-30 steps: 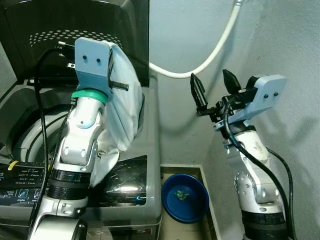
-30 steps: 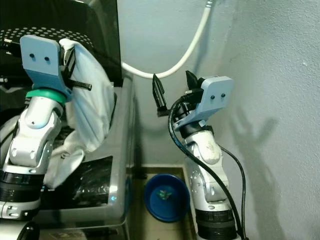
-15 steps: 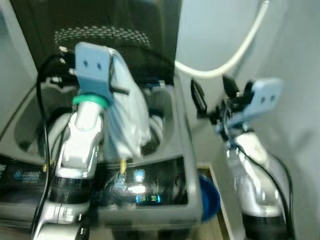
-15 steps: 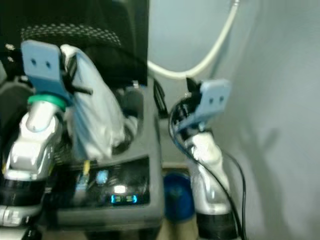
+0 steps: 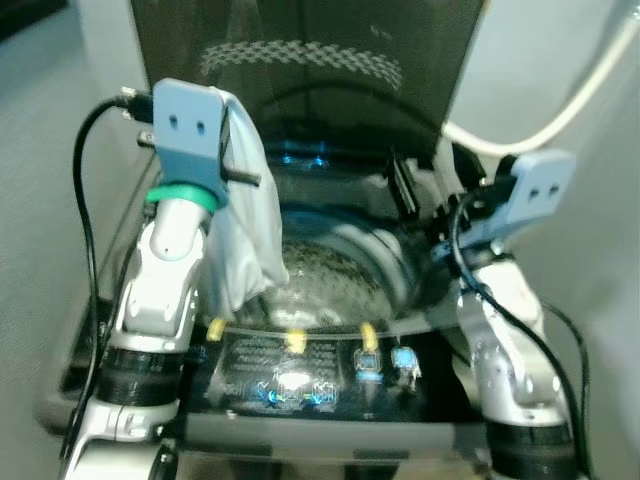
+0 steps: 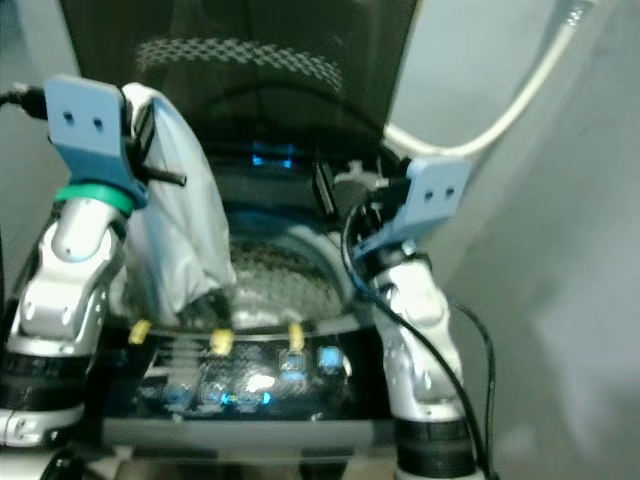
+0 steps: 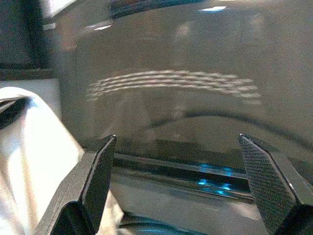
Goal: Clothes washing
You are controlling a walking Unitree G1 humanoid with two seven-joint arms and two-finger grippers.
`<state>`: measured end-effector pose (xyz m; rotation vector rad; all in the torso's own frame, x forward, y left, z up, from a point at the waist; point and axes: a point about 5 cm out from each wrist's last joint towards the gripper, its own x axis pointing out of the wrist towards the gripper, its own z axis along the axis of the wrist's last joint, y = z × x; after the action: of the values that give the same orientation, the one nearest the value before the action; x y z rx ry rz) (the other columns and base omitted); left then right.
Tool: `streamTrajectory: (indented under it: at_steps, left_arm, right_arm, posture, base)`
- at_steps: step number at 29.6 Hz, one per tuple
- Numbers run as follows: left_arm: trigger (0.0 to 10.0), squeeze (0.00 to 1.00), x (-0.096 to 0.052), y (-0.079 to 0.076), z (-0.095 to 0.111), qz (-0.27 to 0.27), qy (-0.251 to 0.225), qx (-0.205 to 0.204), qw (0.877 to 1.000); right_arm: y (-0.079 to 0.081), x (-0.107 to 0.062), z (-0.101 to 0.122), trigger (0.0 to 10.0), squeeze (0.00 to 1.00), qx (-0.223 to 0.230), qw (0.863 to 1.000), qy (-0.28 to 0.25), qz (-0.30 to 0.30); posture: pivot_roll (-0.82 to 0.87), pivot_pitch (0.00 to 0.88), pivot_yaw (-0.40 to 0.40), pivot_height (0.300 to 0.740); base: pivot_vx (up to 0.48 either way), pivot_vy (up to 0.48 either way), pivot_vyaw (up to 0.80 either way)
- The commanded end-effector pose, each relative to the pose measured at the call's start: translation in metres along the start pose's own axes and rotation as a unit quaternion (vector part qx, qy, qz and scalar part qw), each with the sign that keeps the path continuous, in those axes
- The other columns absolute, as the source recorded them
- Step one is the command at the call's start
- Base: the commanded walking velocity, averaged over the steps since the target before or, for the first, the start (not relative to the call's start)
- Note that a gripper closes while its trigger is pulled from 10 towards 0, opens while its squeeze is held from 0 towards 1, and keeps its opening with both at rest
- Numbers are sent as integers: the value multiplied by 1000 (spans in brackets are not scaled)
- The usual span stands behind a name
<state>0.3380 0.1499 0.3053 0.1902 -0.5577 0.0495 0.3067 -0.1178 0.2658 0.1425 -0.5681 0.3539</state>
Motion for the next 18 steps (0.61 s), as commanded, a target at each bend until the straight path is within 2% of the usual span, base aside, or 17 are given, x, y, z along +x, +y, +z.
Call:
streamTrajectory:
  at_steps: [1,12,13,15,16,17,18]
  left_arm:
    - [10000,0,0,-3,5,-3,-10,2,1000]
    - [10000,0,0,-6,0,-23,7,-6,1000]
    - [10000,0,0,-8,-4,-42,31,-41,998]
    - [10000,0,1,-14,-6,-109,52,-47,992]
    - [10000,0,1,-14,-7,-142,53,-28,988]
    - [10000,0,1,-14,-7,-142,53,-28,988]
    - [10000,0,4,-11,-10,-183,68,3,981]
  right_arm:
    - [-4,-1,0,10000,0,-3,1000,2,-7]
    - [-3,-1,-1,10000,0,-4,1000,3,-8]
    - [-3,-1,-1,10000,0,-7,1000,3,-8]
    - [-4,-1,0,10000,0,-26,1000,0,-12]
    - [-5,0,1,10000,0,-44,999,-1,-12]
    - [-5,0,1,10000,0,-44,999,-1,-12]
    - [-6,2,3,10000,0,-91,996,-6,-18]
  posture:
    - [84,0,29,740]
    - [87,0,33,740]
    - [87,0,33,740]
    - [86,0,33,740]
    - [86,0,33,740]
    - [86,0,33,740]
    - [85,0,36,740]
  base:
    - [0,0,0]
    - [0,0,0]
    - [0,0,0]
    - [0,0,0]
    - [0,0,0]
    - [0,0,0]
    - [0,0,0]
